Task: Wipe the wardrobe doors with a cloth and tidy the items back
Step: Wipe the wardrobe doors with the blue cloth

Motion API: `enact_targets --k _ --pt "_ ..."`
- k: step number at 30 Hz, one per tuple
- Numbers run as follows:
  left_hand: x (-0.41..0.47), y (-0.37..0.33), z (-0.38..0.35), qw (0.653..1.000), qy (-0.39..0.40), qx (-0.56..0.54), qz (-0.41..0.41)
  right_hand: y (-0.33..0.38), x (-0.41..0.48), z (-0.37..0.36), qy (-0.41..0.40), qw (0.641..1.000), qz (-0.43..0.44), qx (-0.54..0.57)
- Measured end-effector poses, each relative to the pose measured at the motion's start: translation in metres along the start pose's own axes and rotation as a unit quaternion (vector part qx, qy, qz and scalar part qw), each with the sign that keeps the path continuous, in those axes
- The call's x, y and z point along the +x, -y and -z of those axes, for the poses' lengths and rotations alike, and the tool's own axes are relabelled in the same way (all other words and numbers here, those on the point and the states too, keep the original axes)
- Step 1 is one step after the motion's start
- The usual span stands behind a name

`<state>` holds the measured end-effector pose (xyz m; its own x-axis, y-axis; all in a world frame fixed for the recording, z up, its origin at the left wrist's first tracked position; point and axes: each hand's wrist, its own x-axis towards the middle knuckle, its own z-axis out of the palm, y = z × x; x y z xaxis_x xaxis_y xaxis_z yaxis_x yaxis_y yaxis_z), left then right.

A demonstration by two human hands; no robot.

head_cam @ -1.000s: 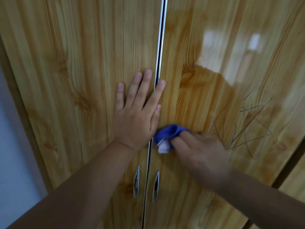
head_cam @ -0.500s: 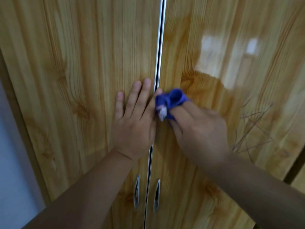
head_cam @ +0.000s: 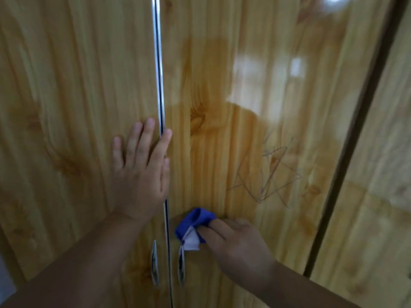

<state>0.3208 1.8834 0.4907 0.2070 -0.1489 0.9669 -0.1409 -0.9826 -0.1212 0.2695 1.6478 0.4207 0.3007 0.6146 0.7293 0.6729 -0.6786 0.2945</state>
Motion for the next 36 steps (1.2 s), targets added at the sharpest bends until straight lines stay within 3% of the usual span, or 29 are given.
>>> enact_targets --k 4,7,10,14,20,27,32,36 --pt "0.003 -0.005 0.015 0.998 0.015 -0.052 0.006 -0.025 -0.027 0.046 -0.062 0.995 -0.083 0.013" --pt "0.016 -0.029 0.026 0.992 0.036 -0.094 -0.071 -0.04 -0.044 0.075 -0.043 0.987 -0.151 0.037" --pt "0.047 -0.059 0.029 0.982 0.048 -0.081 -0.163 -0.056 -0.045 0.097 -0.034 0.974 -0.218 0.055" --pt "0.092 -0.079 0.019 0.982 0.036 -0.026 -0.181 -0.082 -0.02 0.122 -0.094 0.954 -0.279 0.053" --pt "0.095 -0.076 0.0 0.983 0.012 0.002 -0.181 -0.111 0.042 0.131 -0.21 0.943 -0.253 0.044" --pt "0.093 -0.072 -0.007 0.982 -0.017 0.004 -0.187 -0.086 0.059 0.072 -0.244 0.949 -0.197 -0.01" --pt "0.092 -0.072 -0.009 0.983 -0.013 0.005 -0.182 -0.028 0.01 -0.001 -0.143 0.977 -0.153 0.04" --pt "0.092 -0.072 -0.009 0.983 -0.025 0.006 -0.181 -0.018 -0.01 -0.018 -0.112 0.986 -0.098 0.075"
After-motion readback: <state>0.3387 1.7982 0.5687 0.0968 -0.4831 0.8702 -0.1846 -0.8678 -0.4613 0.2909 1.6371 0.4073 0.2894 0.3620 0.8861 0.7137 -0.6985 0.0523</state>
